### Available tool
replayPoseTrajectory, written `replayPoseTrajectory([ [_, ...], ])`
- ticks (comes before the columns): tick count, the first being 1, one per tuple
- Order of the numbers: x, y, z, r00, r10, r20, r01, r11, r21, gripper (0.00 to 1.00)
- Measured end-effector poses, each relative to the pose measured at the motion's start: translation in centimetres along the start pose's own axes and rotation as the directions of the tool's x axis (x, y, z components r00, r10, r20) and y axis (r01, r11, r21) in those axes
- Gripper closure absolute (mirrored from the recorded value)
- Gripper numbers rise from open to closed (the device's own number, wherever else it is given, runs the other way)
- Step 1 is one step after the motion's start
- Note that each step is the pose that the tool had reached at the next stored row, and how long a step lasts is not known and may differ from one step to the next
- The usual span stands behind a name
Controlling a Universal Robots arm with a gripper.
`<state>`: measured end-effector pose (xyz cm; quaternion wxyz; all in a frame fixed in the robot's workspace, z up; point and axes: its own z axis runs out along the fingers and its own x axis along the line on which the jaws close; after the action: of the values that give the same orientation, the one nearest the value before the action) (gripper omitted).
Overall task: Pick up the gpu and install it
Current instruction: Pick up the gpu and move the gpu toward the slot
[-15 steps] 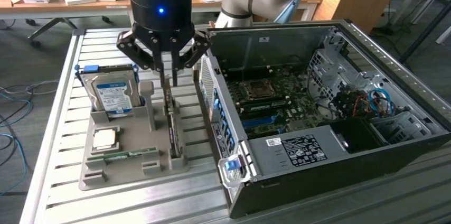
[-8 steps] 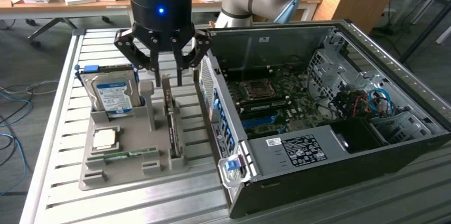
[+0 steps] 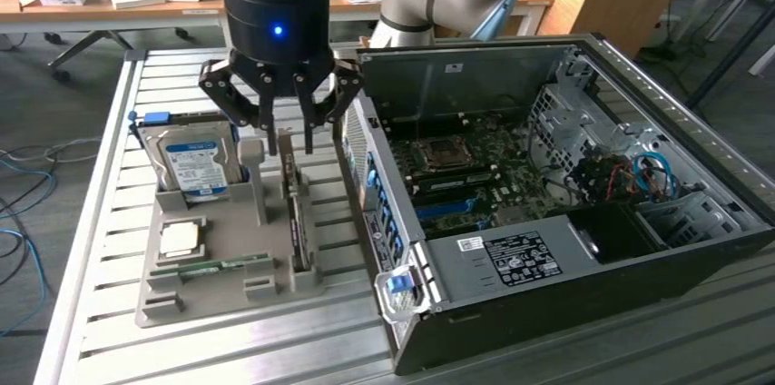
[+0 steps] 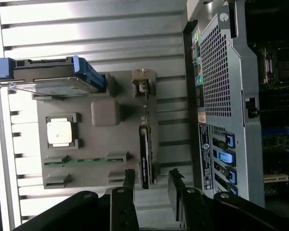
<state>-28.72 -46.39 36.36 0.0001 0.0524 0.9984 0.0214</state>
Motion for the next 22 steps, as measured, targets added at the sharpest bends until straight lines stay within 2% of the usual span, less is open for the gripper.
replayPoseTrajectory([
  [22,0.0,-0.17,3.99,1.0,0.0,0.0,0.0,1.0,0.0,0.58],
])
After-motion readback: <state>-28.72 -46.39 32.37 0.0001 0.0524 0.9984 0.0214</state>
